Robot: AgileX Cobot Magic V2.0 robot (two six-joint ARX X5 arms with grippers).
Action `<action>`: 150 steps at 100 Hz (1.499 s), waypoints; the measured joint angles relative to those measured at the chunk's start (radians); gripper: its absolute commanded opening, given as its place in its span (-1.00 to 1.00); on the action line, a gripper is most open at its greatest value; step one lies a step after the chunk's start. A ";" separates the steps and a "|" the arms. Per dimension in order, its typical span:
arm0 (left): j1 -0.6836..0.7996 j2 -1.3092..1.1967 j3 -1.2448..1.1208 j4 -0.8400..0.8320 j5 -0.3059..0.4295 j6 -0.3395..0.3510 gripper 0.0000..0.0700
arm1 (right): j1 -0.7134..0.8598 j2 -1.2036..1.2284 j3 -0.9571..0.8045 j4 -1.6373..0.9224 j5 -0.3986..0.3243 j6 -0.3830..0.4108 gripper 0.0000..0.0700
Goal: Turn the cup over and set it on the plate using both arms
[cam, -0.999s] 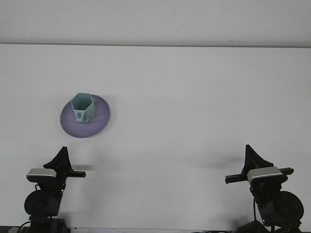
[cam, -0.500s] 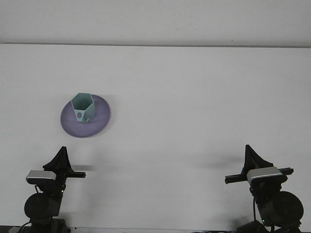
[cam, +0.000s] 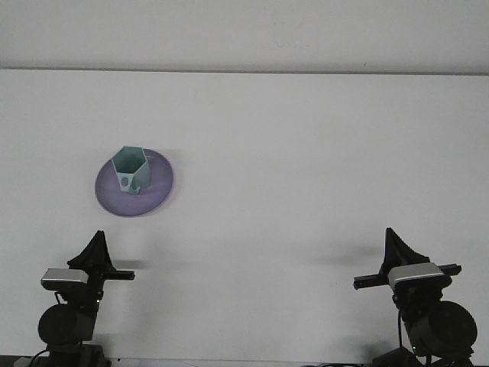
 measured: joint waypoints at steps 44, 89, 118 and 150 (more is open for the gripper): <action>0.000 0.000 0.000 0.000 0.000 0.000 -0.96 | -0.172 -0.089 -0.226 0.172 -0.113 -0.114 -1.00; 0.000 0.000 0.000 0.000 0.000 0.000 -0.96 | -0.323 -0.245 -0.505 0.274 -0.195 -0.156 -1.00; 0.000 0.000 0.000 0.000 0.000 0.000 -0.96 | -0.325 -0.245 -0.513 0.316 -0.195 -0.160 -1.00; 0.000 0.000 0.000 0.000 0.000 0.000 -0.96 | -0.325 -0.245 -0.513 0.316 -0.195 -0.160 -1.00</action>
